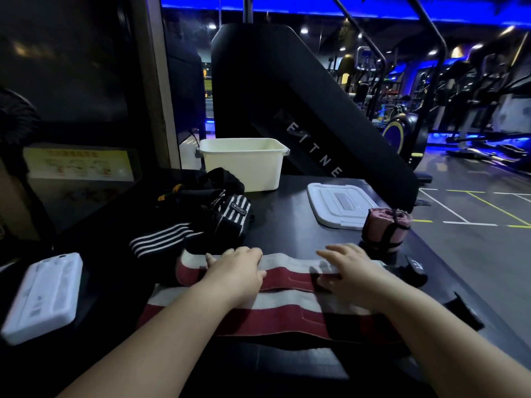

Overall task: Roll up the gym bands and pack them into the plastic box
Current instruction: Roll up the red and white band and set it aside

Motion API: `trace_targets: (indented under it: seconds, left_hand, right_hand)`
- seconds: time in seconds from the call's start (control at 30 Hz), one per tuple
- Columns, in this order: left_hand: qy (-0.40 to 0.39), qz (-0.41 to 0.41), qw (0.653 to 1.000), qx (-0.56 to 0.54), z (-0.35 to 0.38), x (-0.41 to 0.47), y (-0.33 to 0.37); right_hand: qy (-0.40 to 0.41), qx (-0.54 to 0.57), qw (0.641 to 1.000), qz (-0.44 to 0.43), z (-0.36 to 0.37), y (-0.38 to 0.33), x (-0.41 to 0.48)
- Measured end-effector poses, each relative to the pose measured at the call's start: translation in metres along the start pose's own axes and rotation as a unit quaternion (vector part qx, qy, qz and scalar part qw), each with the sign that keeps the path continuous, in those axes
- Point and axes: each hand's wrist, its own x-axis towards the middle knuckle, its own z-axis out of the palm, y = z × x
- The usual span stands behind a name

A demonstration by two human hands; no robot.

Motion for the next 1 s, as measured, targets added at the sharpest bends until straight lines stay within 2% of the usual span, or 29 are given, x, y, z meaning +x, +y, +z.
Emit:
trace_targets:
  seconds: [0.13,0.23,0.47,0.63,0.73,1.0]
  left_hand:
    - [0.008,0.014,0.998,-0.066,0.000,0.011,0.014]
    - [-0.010,0.009,0.997,-0.079,0.004,0.022,0.020]
    - [-0.004,0.014,0.994,-0.112,0.007,0.038,0.012]
    - [0.023,0.035,0.979,-0.197,0.012,0.042,0.007]
    - [0.038,0.046,0.973,-0.221,0.012,0.044,0.005]
    - [0.089,0.051,0.974,-0.201,-0.007,0.045,0.008]
  right_hand:
    - [0.030,0.006,0.995,0.093,-0.006,0.041,-0.008]
    - [0.012,0.038,0.988,0.147,-0.005,0.055,-0.011]
    - [-0.035,0.044,0.982,0.180,-0.005,0.064,-0.008]
    - [0.009,0.091,0.977,0.191,-0.010,0.068,-0.006]
    - [0.040,0.099,0.980,0.168,-0.011,0.069,-0.006]
    - [0.146,0.052,0.985,0.081,-0.022,0.068,-0.001]
